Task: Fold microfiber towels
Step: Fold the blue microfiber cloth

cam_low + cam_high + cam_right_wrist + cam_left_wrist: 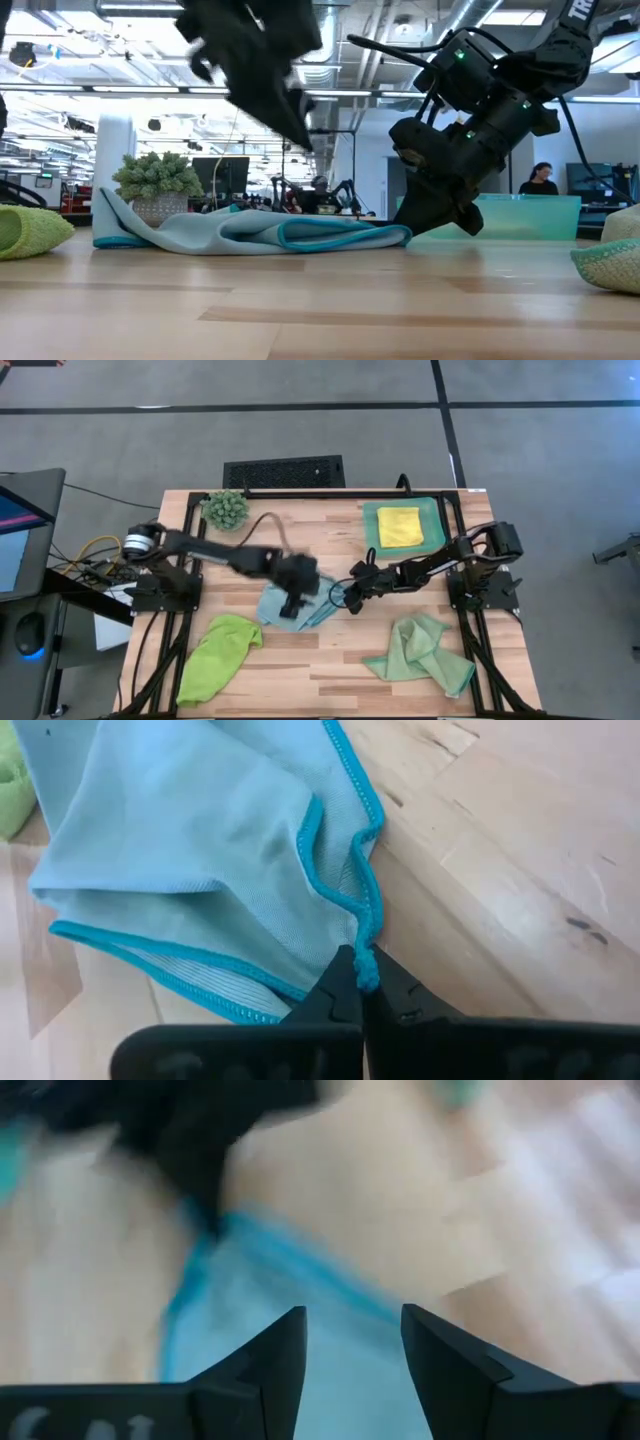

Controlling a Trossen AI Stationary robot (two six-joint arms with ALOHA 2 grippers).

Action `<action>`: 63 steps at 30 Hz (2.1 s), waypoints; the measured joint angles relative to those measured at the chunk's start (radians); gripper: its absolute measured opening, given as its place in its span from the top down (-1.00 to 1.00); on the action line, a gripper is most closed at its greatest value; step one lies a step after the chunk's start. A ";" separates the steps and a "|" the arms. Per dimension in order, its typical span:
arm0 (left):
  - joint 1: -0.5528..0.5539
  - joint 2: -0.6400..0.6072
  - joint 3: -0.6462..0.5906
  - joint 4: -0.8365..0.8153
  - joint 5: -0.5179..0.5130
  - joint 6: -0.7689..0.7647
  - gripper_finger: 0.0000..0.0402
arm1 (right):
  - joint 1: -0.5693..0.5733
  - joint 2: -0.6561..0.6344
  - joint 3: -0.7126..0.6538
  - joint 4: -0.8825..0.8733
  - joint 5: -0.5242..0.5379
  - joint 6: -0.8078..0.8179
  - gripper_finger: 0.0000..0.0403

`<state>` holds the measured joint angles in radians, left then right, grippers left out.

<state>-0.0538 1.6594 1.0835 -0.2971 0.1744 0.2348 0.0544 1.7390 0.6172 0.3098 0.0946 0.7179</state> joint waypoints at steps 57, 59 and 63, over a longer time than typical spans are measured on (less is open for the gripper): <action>-0.194 -0.358 -0.057 0.096 -0.374 -0.061 1.00 | 0.020 -0.302 0.172 -0.052 -0.017 -0.248 0.99; -0.196 -0.395 -0.057 0.073 -0.379 -0.052 1.00 | 0.046 -0.331 0.175 -0.061 -0.018 -0.241 0.99; -0.200 -0.468 -0.057 0.092 -0.278 -0.011 1.00 | 0.112 -0.387 0.175 0.050 -0.011 -0.218 0.99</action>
<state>-0.2538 1.1916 1.0267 -0.2048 -0.1033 0.2238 0.1660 1.3518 0.7918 0.3599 0.0838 0.5004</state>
